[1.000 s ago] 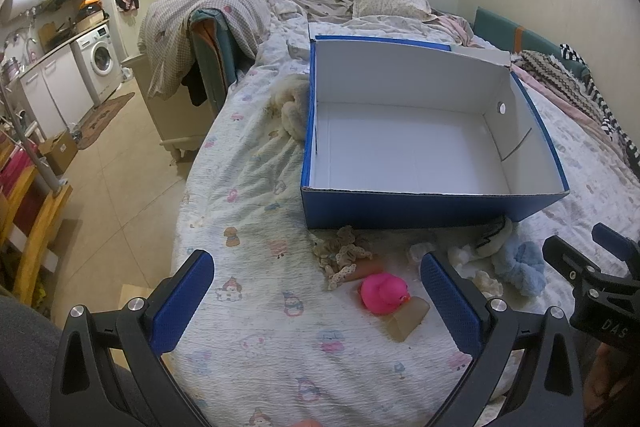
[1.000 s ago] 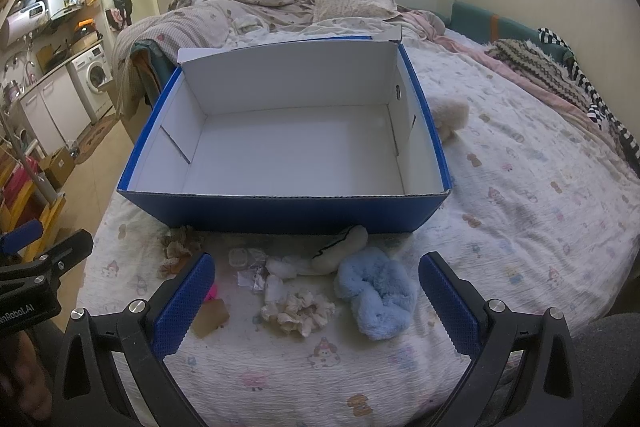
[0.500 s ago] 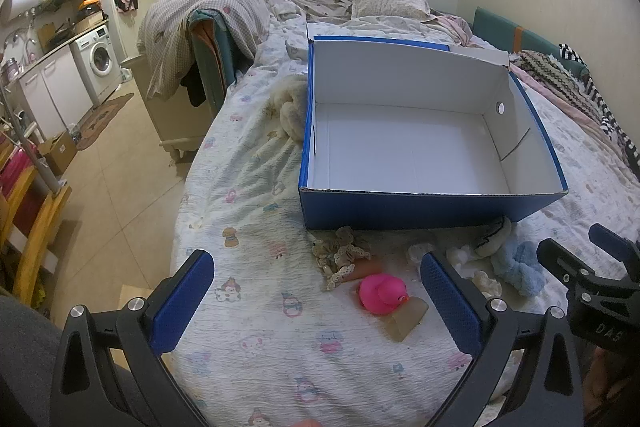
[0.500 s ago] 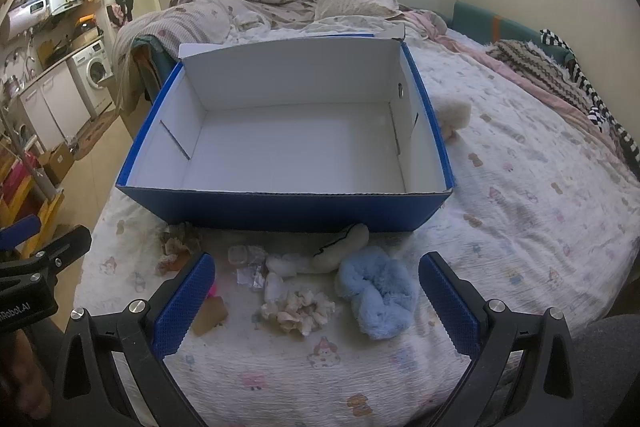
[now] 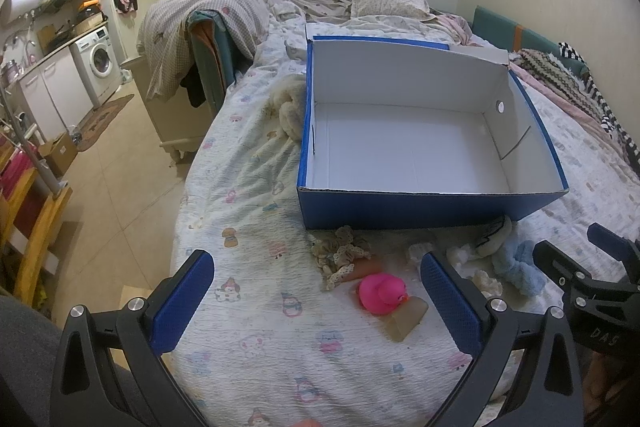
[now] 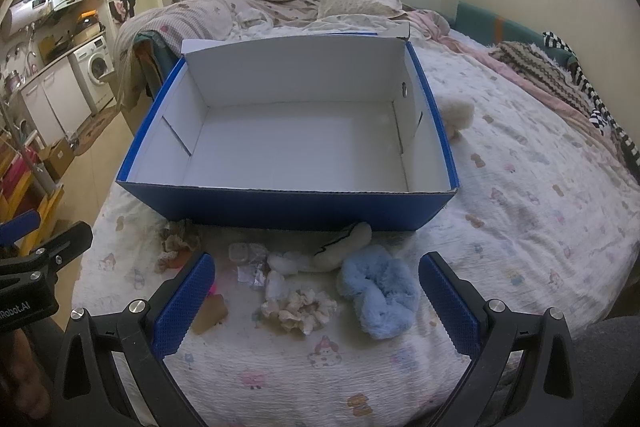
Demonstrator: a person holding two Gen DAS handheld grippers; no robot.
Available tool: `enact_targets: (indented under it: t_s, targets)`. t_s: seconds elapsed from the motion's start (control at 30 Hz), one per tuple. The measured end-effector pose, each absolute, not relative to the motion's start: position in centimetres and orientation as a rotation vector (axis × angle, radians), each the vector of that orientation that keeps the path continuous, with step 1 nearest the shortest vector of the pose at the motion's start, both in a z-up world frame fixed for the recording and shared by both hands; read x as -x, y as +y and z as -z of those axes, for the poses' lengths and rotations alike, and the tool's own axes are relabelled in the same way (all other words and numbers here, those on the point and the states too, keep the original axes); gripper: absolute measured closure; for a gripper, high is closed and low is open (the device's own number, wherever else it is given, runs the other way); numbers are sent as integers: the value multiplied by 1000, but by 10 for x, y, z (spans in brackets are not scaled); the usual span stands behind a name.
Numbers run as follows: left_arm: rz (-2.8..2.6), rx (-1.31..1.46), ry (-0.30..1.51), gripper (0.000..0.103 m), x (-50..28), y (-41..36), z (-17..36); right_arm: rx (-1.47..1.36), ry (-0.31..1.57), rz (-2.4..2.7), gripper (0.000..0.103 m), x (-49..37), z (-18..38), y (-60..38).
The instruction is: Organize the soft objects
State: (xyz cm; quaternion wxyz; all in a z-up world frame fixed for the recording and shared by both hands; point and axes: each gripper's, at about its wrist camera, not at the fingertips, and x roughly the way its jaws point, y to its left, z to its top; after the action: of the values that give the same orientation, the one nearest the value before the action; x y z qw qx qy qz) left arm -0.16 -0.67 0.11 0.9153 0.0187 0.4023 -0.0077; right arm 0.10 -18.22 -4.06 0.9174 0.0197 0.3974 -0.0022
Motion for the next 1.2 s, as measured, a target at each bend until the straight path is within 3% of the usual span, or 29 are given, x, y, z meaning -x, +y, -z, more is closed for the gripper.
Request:
enact_targets:
  t_s: [1.2]
  targets:
    - [34,-20,831,0,3,-4,0,-30,808,8,0,0,36,-181]
